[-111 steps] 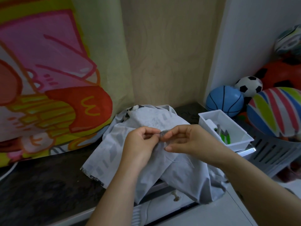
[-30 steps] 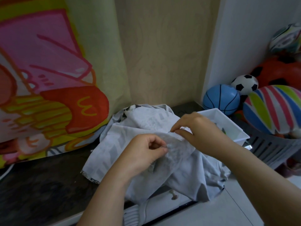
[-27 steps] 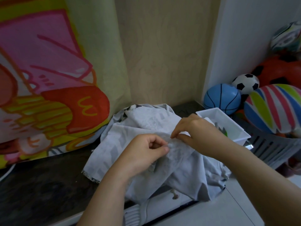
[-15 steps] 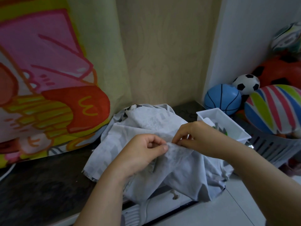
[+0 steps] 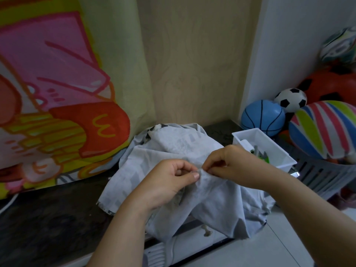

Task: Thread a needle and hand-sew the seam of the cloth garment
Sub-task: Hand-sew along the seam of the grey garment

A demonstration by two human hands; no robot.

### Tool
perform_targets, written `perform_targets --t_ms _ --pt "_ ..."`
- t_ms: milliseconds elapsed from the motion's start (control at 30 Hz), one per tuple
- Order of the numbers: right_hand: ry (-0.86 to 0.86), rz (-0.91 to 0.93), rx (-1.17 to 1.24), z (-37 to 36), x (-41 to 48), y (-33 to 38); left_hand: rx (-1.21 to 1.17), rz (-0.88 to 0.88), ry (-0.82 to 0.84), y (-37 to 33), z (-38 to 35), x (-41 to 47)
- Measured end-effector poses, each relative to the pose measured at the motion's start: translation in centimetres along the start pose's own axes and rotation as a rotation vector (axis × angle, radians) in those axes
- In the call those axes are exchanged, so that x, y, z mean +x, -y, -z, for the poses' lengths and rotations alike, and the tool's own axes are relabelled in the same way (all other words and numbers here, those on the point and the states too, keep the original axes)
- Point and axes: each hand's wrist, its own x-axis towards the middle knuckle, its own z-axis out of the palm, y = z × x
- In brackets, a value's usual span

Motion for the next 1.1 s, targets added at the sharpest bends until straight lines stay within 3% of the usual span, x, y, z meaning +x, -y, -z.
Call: perform_targets --t_ms 367,500,700,767,867,967,1100 --pt "-0.039 -0.003 0.498 -0.4 -0.7 1.3 -0.113 0.024 -0.155 0.8 0.2 0.9" --pt "-0.146 0.060 0.369 -1.5 -0.4 1.7 -0.148 0.026 -0.135 0.3 -0.2 0.9" --pt "-0.331 0.012 0.271 -1.3 -0.2 1.9 -0.119 0.089 -0.166 0.5 -0.3 0.9" --pt "-0.523 -0.026 0.527 -0.6 0.0 2.5 -0.107 0.120 -0.195 0.6 -0.3 1.0" --pt "-0.701 -0.101 1.300 1.6 -0.2 3.0 -0.046 0.154 -0.234 0.8 -0.1 1.0" --pt "-0.595 -0.160 1.972 3.7 -1.2 3.9 0.043 0.164 -0.283 1.1 0.0 1.3" --pt "-0.391 -0.223 2.339 4.5 -1.8 5.6 0.229 0.185 -0.370 2.2 0.2 2.1"
